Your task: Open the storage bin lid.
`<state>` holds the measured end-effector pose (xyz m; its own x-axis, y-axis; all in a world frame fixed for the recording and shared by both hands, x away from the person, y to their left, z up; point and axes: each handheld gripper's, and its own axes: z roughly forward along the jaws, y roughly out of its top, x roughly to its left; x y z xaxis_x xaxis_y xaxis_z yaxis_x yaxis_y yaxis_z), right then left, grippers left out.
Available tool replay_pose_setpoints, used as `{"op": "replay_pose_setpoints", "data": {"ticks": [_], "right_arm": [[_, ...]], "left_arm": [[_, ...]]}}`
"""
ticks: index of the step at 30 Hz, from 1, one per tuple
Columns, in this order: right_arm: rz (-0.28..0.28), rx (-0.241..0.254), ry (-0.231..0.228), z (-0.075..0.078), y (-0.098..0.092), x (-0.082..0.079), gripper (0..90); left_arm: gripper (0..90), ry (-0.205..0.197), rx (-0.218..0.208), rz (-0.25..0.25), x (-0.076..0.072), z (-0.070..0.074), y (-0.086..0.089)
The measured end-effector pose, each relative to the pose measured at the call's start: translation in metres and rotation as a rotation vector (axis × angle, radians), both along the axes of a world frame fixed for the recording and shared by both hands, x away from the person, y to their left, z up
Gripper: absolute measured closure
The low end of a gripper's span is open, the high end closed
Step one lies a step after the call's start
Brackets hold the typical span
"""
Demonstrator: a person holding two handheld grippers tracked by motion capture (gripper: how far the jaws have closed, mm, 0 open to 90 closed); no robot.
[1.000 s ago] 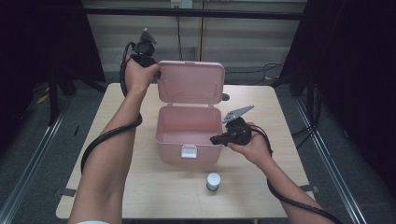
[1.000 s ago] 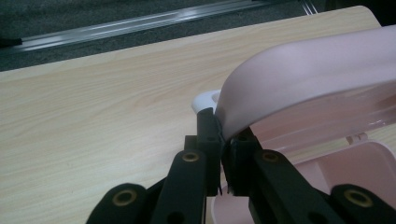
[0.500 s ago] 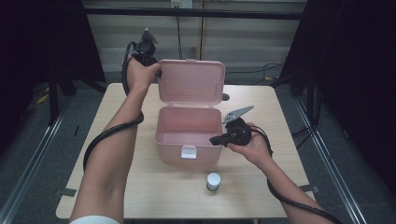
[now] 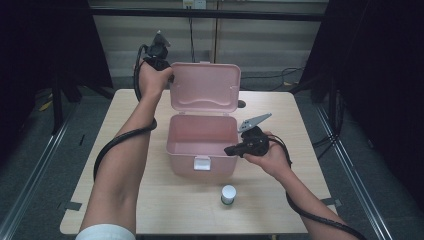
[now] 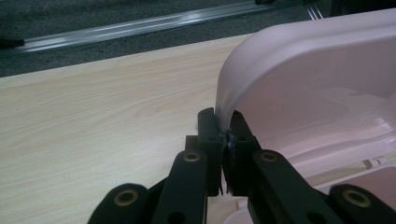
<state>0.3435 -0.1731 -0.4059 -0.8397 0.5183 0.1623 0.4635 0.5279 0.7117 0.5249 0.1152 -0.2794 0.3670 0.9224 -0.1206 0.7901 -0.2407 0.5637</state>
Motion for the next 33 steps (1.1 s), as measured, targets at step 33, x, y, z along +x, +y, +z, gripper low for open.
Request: {"op": "replay_pose_setpoints", "data": {"ticks": [33], "right_arm": [[0.012,0.005,0.009,0.0,-0.001,-0.001,90.0]], "left_arm": [[86.8,-0.013,-0.001,0.026,0.02,-0.022,-0.002]]}}
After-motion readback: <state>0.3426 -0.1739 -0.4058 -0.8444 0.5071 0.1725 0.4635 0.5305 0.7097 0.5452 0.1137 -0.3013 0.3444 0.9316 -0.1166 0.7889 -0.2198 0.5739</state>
